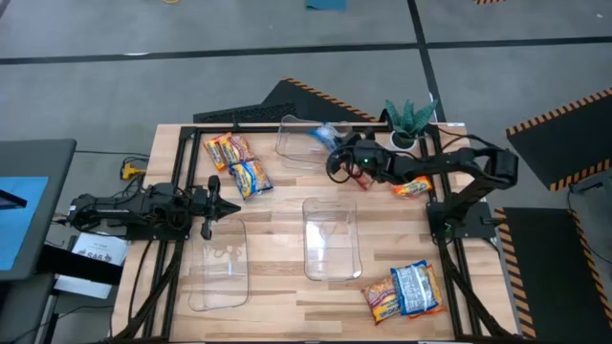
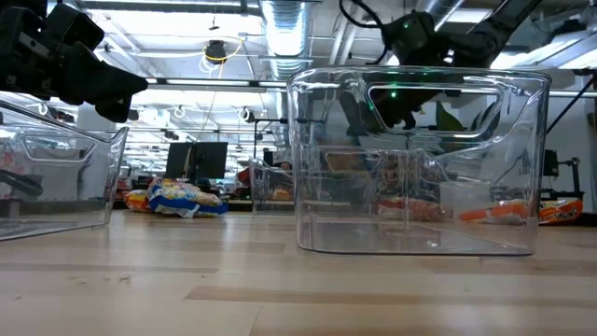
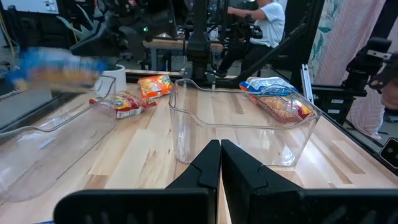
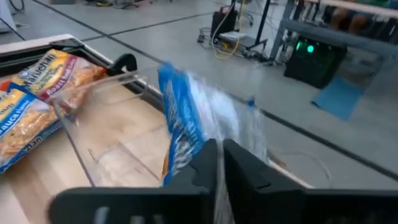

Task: Sort Maruchan noodles
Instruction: Put the top right blue noodle pack into the top transparent bin, then put the top blue noodle pack into the top transparent bin

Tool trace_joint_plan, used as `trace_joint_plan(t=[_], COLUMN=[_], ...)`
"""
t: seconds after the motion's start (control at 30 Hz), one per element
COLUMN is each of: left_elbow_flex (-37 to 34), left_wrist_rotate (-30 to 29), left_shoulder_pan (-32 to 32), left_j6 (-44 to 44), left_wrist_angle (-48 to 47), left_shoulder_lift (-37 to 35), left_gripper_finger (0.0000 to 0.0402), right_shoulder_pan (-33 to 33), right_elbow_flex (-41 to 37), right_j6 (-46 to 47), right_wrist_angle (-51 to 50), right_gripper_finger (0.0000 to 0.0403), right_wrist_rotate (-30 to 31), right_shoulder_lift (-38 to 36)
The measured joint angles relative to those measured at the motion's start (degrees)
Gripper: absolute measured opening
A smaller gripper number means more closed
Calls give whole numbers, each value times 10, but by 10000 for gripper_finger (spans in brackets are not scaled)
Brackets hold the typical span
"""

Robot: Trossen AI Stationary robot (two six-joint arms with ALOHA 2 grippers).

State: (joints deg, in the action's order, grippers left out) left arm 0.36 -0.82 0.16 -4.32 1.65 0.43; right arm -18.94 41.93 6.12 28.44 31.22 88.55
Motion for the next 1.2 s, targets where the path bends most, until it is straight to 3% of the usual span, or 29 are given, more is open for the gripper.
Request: trace_joint_plan(t=[0.23,0.37,0.6,0.8,0.93,1.2], left_elbow_flex=[0,0,10,96,170,280], left_wrist_rotate=[-12,-93,-142,-191,-182,-142], left_shoulder_pan=[0,0,0,6,27,72], left_j6=[-3,-90,-88,-51,-16,86], left_wrist_angle=[3,26,52,30,-40,-97], left_shoulder_lift=[0,0,39,169,292,528], left_gripper_finger=[0,0,41,119,165,192], right_shoulder_pan=[8,31,68,77,72,61], right_elbow_flex=[0,0,0,0,0,0], right_j6=[16,-5,-17,-21,-23,-21], right_wrist_angle=[-25,-58,-111,-115,-116,-119], right_gripper_finger=[165,216,244,240,240,240], right_wrist_rotate=[-1,0,3,5,5,6], right_shoulder_lift=[-34,-80,-149,-173,-174,-161])
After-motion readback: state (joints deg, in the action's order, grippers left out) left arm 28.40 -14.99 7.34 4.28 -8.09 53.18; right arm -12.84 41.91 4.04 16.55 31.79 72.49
